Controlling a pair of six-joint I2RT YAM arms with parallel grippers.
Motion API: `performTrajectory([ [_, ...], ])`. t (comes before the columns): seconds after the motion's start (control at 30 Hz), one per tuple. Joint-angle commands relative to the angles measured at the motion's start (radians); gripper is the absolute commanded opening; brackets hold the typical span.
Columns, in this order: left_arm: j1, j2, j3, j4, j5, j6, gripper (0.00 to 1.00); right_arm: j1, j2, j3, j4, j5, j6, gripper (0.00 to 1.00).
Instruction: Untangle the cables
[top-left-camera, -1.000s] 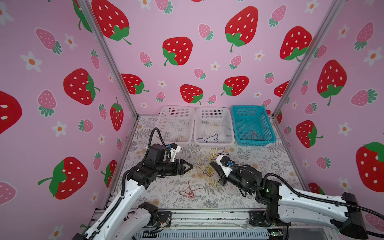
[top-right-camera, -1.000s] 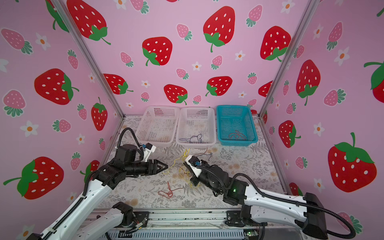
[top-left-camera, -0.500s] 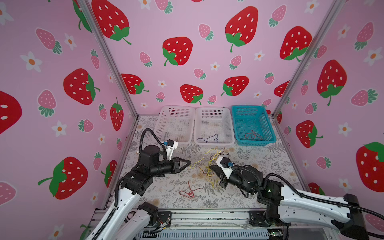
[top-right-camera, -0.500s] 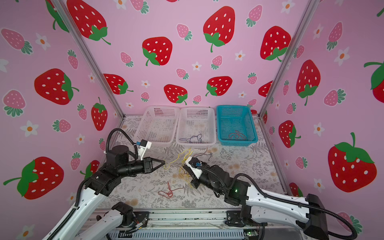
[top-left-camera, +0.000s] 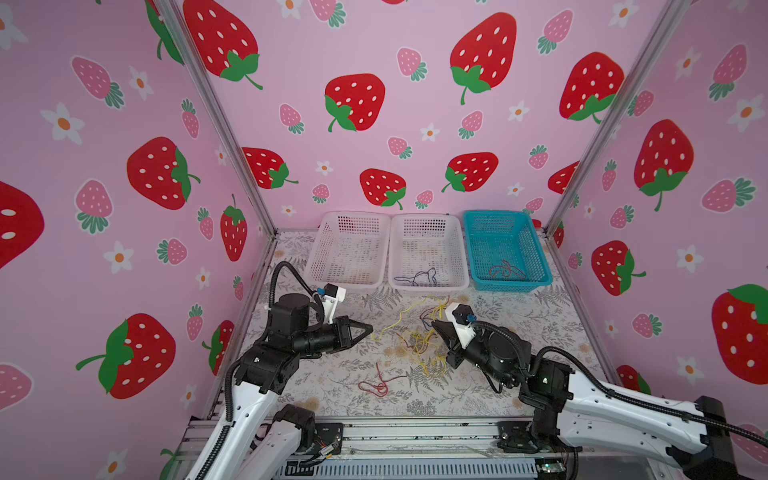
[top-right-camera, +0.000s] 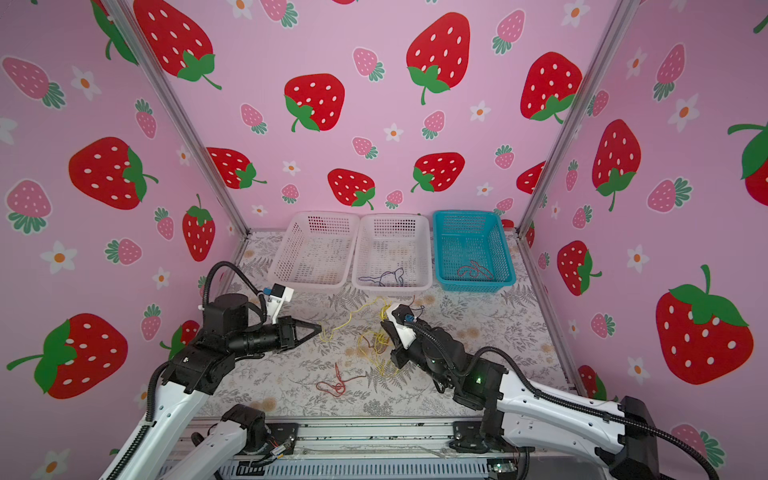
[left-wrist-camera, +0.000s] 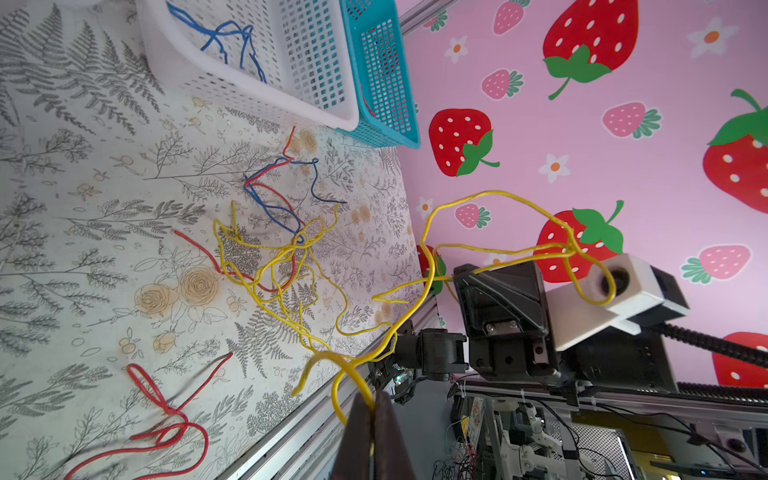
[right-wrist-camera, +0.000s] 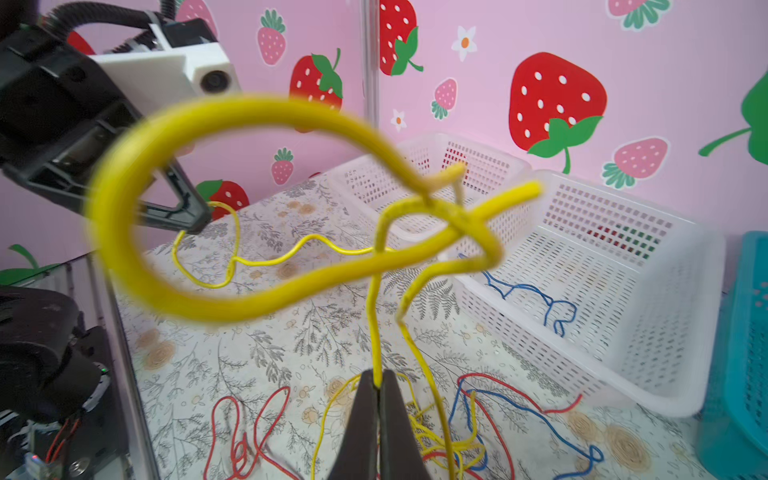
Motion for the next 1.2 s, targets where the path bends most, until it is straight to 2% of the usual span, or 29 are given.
performTrajectory([
  [0.0, 0.037, -0.026, -0.011, -0.084, 0.098, 0.025, 0.0, -0.038, 0.006, 0.009, -0.03, 0.046, 0.034, 0.0],
  [0.23, 0.046, -0.067, -0.036, -0.08, 0.201, -0.007, 0.0, -0.18, 0.011, 0.021, -0.014, -0.138, 0.05, 0.0],
  [0.33, 0.046, -0.077, -0.05, -0.016, 0.222, -0.06, 0.0, -0.203, 0.025, 0.03, -0.014, -0.213, 0.052, 0.0],
  [0.43, 0.046, -0.076, -0.039, -0.003, 0.221, -0.072, 0.0, -0.207, 0.04, 0.038, -0.021, -0.235, 0.05, 0.0],
  [0.67, 0.075, -0.042, 0.071, -0.101, 0.082, -0.013, 0.0, -0.221, -0.018, -0.012, 0.002, -0.166, 0.073, 0.0],
  [0.77, 0.102, 0.004, 0.119, -0.11, 0.02, 0.001, 0.0, -0.237, -0.039, -0.018, -0.012, -0.16, 0.078, 0.0],
  [1.0, 0.155, 0.138, 0.249, -0.168, -0.175, 0.126, 0.0, -0.243, -0.113, -0.012, -0.052, -0.152, 0.075, 0.0],
  [1.17, 0.219, 0.2, 0.267, -0.111, -0.201, 0.123, 0.0, -0.243, -0.134, -0.004, -0.059, -0.166, 0.077, 0.0],
])
